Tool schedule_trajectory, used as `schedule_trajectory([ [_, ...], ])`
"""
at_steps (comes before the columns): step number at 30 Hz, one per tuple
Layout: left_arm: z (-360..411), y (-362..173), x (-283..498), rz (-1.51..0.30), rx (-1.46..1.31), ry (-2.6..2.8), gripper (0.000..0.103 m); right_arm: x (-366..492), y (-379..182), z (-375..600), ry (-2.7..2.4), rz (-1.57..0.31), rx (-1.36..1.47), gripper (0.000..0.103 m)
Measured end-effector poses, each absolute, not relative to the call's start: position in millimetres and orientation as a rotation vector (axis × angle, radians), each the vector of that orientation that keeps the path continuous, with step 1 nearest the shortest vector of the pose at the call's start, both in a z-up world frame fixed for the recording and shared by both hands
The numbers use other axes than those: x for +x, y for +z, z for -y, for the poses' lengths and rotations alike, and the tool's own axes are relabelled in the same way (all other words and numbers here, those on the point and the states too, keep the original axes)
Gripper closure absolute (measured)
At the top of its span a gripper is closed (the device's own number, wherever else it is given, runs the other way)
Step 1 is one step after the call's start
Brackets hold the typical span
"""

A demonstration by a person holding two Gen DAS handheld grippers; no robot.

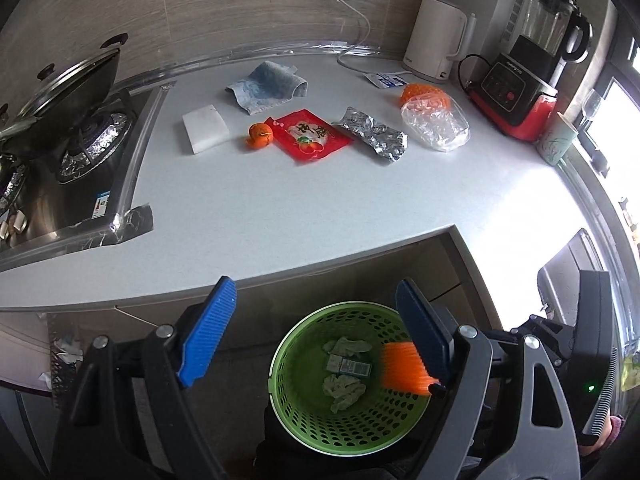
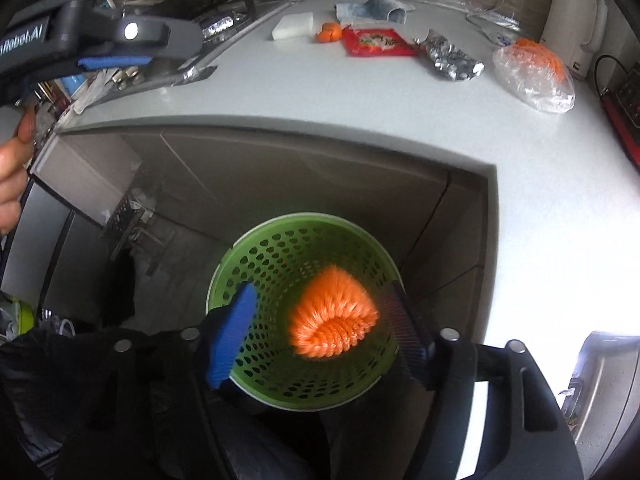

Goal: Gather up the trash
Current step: 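Lower tissue and orange net into the green basket and open both grippers, then move both tools back over the counter toward the cloth and foil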

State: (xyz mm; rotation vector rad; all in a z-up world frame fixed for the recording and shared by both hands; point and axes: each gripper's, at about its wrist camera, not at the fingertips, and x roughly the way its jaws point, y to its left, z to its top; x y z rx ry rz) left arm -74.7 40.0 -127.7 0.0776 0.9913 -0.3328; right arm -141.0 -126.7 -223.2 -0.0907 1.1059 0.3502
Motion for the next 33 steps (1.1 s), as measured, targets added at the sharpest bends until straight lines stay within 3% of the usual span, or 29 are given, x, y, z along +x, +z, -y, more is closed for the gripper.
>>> schedule_trajectory([
  [20,-37.3,-112.1,-69.8,-0.955,0.06,-0.309,0.024,-123.4,-178.4,134.4,0.259,-0.99,-0.081,0.015],
  [24,-32.6,-105.4,-64.0,-0.933,0.07,-0.301,0.016,-112.9,-161.9,138.7,0.213,-0.938,-0.09,0.01],
  [33,-24.3,-79.9,-40.3,-0.873,0.065,-0.271,0.013,-86.4,-128.3,152.9,0.115,-0.832,-0.101,0.002],
])
